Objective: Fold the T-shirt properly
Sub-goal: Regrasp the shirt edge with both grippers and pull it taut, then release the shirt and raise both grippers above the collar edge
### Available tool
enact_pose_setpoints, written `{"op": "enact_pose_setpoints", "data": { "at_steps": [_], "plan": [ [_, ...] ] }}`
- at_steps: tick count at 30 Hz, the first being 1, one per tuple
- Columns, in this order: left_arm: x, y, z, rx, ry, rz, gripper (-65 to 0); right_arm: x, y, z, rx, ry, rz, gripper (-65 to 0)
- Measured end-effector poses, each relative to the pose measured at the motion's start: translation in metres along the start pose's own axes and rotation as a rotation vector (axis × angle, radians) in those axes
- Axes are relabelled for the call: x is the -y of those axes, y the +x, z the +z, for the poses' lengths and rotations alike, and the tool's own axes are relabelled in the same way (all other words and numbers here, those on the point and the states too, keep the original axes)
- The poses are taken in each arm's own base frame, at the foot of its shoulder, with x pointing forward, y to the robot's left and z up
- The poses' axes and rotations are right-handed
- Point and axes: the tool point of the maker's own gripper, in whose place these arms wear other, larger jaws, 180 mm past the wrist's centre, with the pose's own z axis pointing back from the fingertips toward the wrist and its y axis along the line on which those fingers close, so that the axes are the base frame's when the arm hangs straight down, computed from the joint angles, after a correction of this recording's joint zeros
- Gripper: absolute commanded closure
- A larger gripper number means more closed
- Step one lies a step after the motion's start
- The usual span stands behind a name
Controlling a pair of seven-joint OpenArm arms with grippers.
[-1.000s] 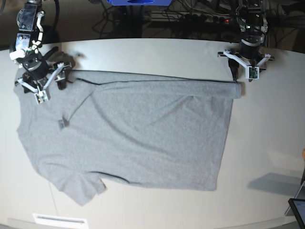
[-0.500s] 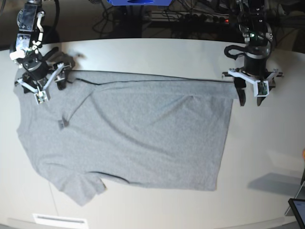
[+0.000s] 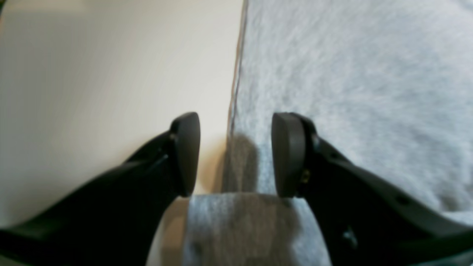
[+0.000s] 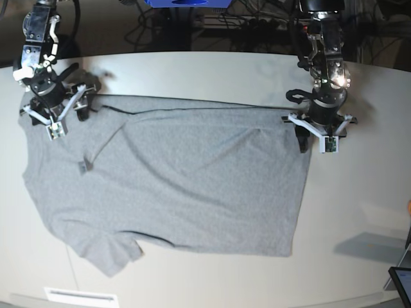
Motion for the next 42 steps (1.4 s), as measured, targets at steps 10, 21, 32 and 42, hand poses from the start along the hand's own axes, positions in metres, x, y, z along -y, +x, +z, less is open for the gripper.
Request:
{"op": "enact_pose_setpoints", "data": {
  "at_steps": [10, 21, 32, 42],
  "plan": [
    [-0.001, 0.040, 0.010, 0.108, 0.005, -0.009, -30.1, 0.005, 0.009, 0.011, 0.005, -0.034, 0.040, -40.2],
    [-0.012, 0.048, 0.052, 0.149, 0.034, -0.047, -30.1, 0.005, 0.039, 0.027, 0.080, -0.052, 0.081, -40.2],
    [-0.065, 0.005, 0.090, 0.032, 0.161, -0.081, -30.1, -0.063, 0.018, 0.031, -0.021, 0.132, 0.141, -40.0],
    [-0.072, 0.008, 0.092, 0.044, 0.181, -0.081, -30.1, -0.081, 0.017, 0.032, -0.018, 0.170, 0.141, -40.0]
  ]
}}
